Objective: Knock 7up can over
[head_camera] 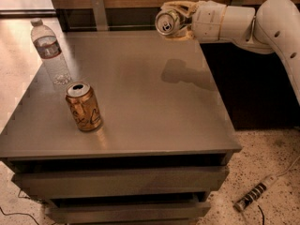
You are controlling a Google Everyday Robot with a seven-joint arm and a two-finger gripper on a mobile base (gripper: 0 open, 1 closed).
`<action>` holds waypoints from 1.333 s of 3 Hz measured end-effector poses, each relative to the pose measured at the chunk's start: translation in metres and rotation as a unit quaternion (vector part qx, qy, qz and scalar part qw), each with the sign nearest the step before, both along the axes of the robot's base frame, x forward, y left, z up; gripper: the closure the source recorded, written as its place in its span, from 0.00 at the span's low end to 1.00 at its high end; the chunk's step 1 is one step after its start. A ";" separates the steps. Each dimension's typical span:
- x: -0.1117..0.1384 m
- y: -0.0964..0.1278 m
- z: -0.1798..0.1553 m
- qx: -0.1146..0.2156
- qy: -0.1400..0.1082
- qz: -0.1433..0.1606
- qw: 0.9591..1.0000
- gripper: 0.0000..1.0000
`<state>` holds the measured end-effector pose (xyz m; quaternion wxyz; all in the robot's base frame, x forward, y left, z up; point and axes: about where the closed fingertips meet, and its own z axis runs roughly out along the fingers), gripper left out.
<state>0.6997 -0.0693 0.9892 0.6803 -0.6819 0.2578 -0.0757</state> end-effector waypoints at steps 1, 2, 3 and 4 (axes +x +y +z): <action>-0.004 -0.002 -0.001 -0.050 -0.082 0.025 0.995 1.00; -0.003 -0.005 -0.004 -0.086 -0.126 0.018 0.988 1.00; -0.001 -0.004 -0.003 -0.086 -0.129 0.014 0.988 1.00; 0.002 -0.003 -0.006 -0.098 -0.161 0.014 0.982 1.00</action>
Offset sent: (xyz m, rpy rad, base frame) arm 0.0101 -0.0159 -0.0028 -0.2378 -0.3368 -0.0584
